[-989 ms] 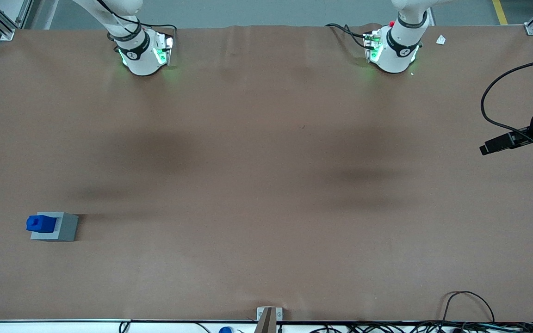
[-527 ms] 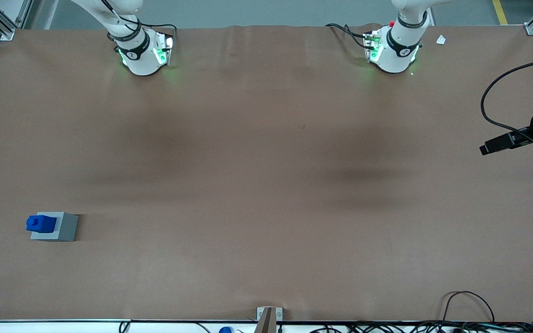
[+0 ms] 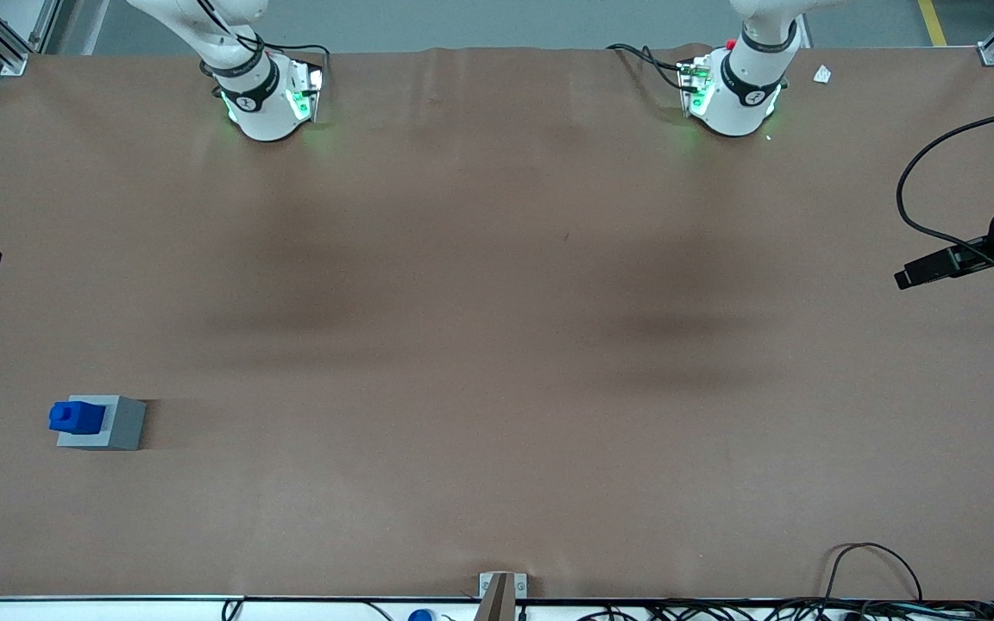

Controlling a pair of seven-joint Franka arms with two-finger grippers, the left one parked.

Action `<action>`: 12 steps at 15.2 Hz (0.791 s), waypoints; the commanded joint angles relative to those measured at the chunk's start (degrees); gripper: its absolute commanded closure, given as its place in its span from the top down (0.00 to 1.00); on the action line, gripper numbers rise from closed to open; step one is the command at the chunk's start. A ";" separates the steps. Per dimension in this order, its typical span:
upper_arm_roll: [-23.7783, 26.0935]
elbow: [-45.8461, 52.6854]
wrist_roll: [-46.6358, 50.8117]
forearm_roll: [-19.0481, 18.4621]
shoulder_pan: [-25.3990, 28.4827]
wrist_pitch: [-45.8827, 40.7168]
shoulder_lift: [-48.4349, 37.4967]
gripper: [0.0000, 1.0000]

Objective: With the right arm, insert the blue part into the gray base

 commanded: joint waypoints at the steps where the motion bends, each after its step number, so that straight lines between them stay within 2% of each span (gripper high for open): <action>1: -0.11 -8.68 4.27 -1.15 2.56 2.87 -6.72 1.00; 5: -0.11 -8.51 8.50 -2.83 6.17 2.25 -6.90 1.00; 12: -0.20 -8.24 8.86 -2.83 6.00 1.63 -6.90 1.00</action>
